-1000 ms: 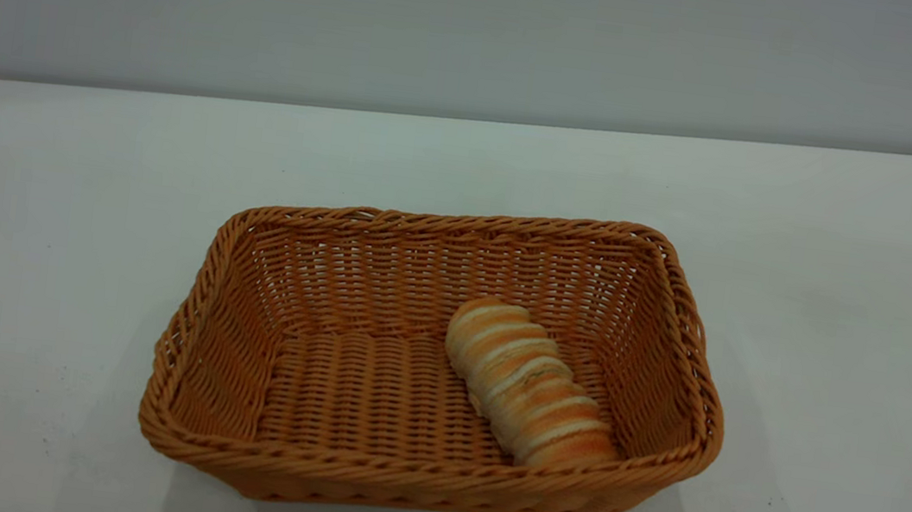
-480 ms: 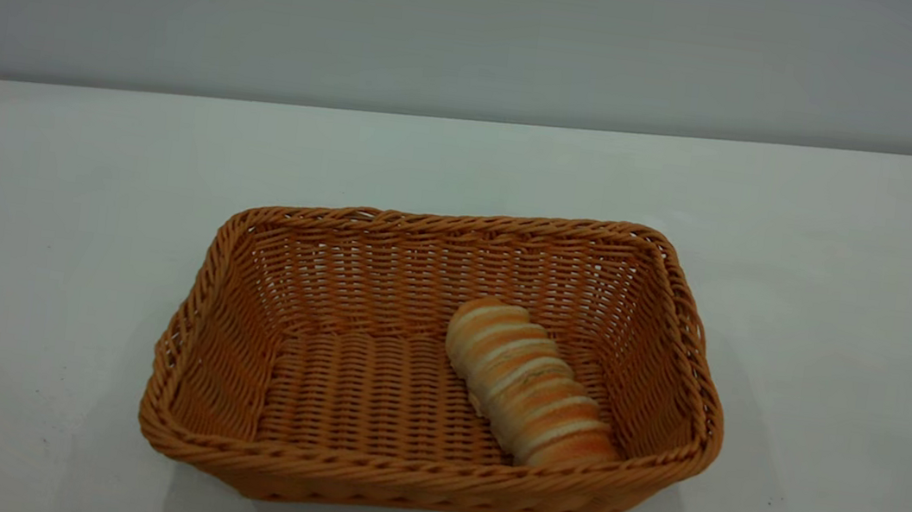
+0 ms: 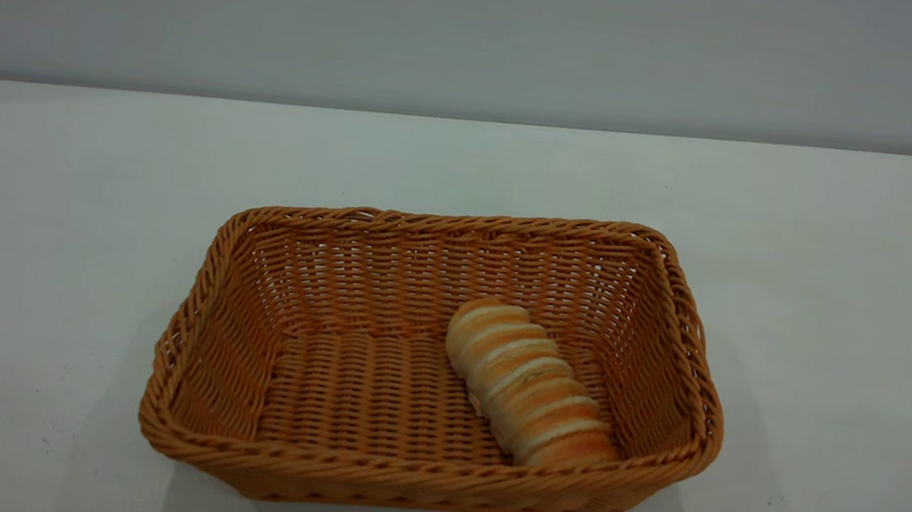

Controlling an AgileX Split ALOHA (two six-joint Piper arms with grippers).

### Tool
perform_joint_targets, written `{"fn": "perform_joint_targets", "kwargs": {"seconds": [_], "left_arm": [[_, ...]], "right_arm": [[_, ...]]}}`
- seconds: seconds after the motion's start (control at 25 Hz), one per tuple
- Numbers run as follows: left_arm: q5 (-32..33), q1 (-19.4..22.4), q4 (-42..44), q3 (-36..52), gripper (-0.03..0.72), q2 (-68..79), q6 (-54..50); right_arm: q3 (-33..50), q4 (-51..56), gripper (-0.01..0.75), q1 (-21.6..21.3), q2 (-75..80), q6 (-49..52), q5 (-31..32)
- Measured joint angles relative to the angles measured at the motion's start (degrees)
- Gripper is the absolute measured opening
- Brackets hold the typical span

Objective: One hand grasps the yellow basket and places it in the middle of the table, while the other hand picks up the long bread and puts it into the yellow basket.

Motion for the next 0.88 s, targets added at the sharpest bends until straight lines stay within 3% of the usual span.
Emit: {"fn": "perform_joint_targets", "kwargs": {"seconds": [0.48,0.88], "left_arm": [[0.0,0.0,-2.2,0.0,0.571,0.0,0.0],[0.0,0.0,-2.5,0.0,0.571,0.0,0.0]], "right_arm": [[6.5,-1.9,0.533,0.0,-4.0,1.6,-0.6],[7.0,-2.0,0.533,0.0,-4.0,1.6,-1.7]]}}
